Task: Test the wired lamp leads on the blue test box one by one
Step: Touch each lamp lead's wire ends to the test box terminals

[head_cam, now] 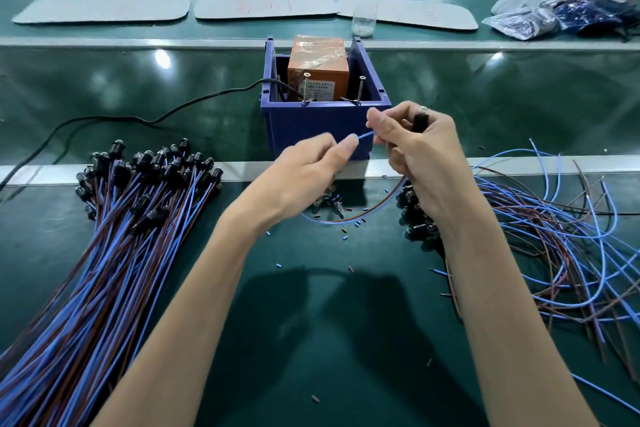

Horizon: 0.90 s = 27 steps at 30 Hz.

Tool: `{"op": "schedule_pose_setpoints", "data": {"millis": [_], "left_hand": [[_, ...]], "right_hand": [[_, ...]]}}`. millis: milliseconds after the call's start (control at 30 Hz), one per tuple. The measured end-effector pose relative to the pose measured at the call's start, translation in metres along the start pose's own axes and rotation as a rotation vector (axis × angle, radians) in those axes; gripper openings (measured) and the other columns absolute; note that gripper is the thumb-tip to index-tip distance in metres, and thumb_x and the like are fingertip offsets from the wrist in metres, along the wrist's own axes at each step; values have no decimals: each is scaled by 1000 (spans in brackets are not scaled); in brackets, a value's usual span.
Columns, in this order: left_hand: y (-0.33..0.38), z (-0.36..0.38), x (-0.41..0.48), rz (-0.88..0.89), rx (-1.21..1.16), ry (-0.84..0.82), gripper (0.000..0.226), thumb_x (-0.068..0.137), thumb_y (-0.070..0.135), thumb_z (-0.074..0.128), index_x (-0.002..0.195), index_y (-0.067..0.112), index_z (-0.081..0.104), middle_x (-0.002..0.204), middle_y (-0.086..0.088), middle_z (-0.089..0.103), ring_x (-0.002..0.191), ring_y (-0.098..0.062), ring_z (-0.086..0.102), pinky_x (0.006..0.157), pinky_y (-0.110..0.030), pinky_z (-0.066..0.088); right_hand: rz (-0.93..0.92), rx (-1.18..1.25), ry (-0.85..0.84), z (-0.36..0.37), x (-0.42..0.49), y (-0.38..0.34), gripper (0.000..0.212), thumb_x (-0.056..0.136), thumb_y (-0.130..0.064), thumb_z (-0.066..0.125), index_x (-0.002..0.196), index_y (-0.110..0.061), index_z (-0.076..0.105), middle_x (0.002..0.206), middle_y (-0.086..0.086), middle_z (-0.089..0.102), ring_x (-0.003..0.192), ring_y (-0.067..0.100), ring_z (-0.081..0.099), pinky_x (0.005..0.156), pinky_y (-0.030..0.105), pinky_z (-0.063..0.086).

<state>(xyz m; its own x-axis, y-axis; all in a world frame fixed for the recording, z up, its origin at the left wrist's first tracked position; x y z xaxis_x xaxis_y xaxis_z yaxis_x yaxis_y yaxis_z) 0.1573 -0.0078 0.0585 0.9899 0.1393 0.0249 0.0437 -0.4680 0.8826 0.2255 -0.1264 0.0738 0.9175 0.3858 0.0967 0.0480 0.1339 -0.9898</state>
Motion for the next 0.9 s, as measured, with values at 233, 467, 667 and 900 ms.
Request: {"op": "schedule_pose_setpoints", "data": {"millis": [233, 467, 667, 900], "left_hand": [[19, -12, -2, 197, -94, 191, 29, 102, 21, 46, 73, 20, 49, 45, 14, 37, 45, -4, 28, 45, -16, 25], [19, -24, -5, 192, -61, 280, 27, 98, 21, 53, 71, 21, 53, 46, 21, 47, 43, -3, 35, 45, -12, 26], [18, -24, -5, 171, -123, 287, 22, 95, 24, 59, 74, 22, 55, 54, 14, 50, 47, -1, 37, 49, -12, 30], [7, -24, 0, 67, -730, 246, 22, 84, 13, 42, 102, 12, 54, 62, 4, 64, 50, -6, 35, 48, -14, 31]], "right_hand": [[-84, -23, -63, 8, -3, -9, 13, 82, -8, 73, 71, -12, 66, 55, -1, 64, 36, 0, 41, 40, 8, 28], [-56, 8, -55, 0, -1, -7, 13, 88, -5, 66, 78, -13, 68, 72, 6, 73, 37, 5, 23, 37, 13, 22], [-56, -68, -75, 4, -1, -6, 13, 90, -8, 65, 78, -13, 66, 67, 0, 69, 40, 4, 29, 39, 13, 24], [-33, -70, 22, -5, 2, -4, 15, 94, -12, 60, 80, -12, 63, 63, -5, 66, 39, 3, 27, 39, 12, 24]]}}
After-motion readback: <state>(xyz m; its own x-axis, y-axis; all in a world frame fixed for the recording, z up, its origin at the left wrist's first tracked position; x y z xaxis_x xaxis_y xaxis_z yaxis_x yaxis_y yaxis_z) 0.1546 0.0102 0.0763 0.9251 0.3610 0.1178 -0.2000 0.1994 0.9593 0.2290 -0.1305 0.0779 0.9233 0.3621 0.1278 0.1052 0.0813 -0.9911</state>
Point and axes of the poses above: each hand's wrist, its own x-axis towards the middle knuckle, its own z-axis out of the palm, y = z × x, the point moved 10 cm from there along x, towards the middle knuckle
